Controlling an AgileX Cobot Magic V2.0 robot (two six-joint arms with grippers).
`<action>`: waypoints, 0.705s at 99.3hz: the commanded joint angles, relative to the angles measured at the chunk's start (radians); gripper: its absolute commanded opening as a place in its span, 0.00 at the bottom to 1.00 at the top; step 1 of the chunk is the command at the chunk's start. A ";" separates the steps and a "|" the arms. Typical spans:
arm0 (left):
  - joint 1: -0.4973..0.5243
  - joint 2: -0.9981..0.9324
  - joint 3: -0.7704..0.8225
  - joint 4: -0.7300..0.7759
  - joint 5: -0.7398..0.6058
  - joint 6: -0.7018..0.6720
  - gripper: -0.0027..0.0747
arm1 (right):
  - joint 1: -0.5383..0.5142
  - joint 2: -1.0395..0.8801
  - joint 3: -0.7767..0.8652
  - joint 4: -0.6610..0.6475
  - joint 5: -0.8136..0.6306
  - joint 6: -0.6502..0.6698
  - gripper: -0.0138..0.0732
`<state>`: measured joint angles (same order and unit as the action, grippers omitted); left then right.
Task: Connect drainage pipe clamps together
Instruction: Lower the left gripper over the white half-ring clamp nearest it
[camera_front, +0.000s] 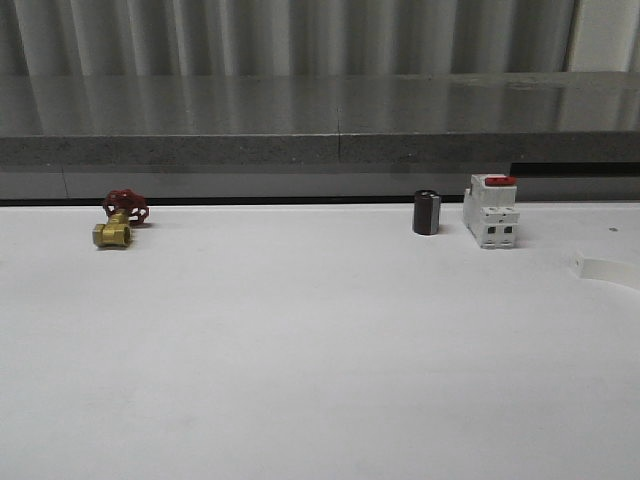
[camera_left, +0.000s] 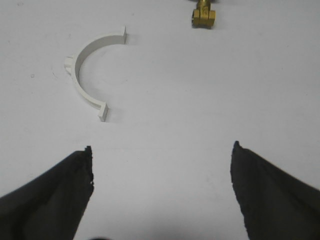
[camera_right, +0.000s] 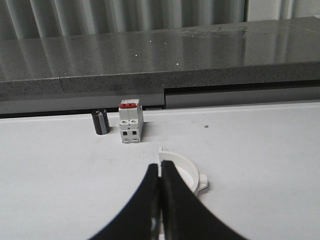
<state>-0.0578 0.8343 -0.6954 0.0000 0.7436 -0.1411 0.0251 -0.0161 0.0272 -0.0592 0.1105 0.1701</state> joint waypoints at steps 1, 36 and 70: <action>0.008 0.064 -0.047 0.015 -0.066 -0.003 0.77 | -0.001 -0.015 -0.015 -0.004 -0.074 -0.012 0.02; 0.186 0.486 -0.289 -0.081 -0.054 0.279 0.77 | -0.001 -0.015 -0.015 -0.004 -0.074 -0.012 0.02; 0.297 0.832 -0.501 -0.129 -0.062 0.423 0.77 | -0.001 -0.015 -0.015 -0.004 -0.074 -0.012 0.02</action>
<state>0.2287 1.6408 -1.1317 -0.1089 0.7148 0.2566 0.0251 -0.0161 0.0272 -0.0592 0.1105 0.1701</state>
